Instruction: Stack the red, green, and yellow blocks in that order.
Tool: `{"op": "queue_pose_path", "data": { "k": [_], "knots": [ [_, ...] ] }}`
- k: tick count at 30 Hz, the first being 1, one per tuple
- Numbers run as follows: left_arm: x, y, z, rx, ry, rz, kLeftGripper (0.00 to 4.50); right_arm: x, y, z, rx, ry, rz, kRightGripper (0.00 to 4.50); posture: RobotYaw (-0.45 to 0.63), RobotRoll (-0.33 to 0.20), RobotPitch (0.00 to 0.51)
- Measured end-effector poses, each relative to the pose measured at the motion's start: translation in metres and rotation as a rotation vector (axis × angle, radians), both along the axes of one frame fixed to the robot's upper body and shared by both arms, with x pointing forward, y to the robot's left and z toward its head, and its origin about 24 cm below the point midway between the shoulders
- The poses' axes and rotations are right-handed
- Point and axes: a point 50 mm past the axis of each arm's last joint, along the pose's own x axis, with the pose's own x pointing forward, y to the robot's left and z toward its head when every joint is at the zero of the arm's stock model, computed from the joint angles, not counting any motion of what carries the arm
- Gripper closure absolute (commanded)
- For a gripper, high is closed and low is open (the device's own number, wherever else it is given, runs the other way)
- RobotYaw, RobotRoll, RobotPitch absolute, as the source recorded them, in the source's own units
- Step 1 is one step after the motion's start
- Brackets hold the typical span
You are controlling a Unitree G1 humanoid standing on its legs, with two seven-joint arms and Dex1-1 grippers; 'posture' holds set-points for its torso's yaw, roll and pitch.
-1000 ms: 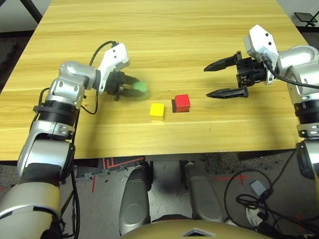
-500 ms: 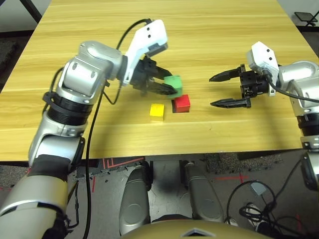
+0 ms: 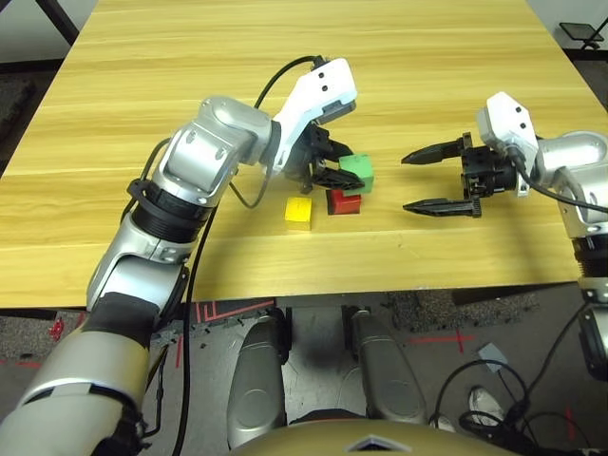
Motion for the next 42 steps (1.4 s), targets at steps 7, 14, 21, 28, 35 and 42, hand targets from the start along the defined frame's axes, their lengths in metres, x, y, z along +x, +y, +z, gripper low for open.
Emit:
{"op": "queue_pose_path", "data": {
  "k": [7,14,21,28,35,42],
  "knots": [
    [0.001,-0.001,-0.003,0.012,0.001,-0.007,2.46,0.000,-0.002,0.001,0.008,-0.003,-0.019,0.00,0.03,0.034,0.233],
    [0.001,-0.002,-0.004,0.014,0.002,-0.011,2.46,0.000,-0.001,0.001,0.020,-0.003,-0.016,0.00,0.03,0.034,0.241],
    [0.000,-0.004,-0.005,0.022,-0.003,-0.021,2.46,0.000,-0.001,0.002,0.025,-0.002,-0.026,0.00,0.03,0.037,0.246],
    [0.001,-0.002,-0.008,0.049,-0.018,-0.017,2.46,0.001,-0.001,0.003,0.032,0.003,-0.033,0.00,0.03,0.037,0.252],
    [-0.001,0.000,-0.010,0.071,-0.023,-0.028,2.46,0.000,0.002,0.005,0.041,-0.002,-0.024,0.00,0.03,0.037,0.256],
    [-0.004,0.000,-0.010,0.077,-0.024,-0.039,0.75,0.000,0.002,0.005,0.044,-0.003,-0.029,0.00,0.04,0.038,0.256]
  ]
}}
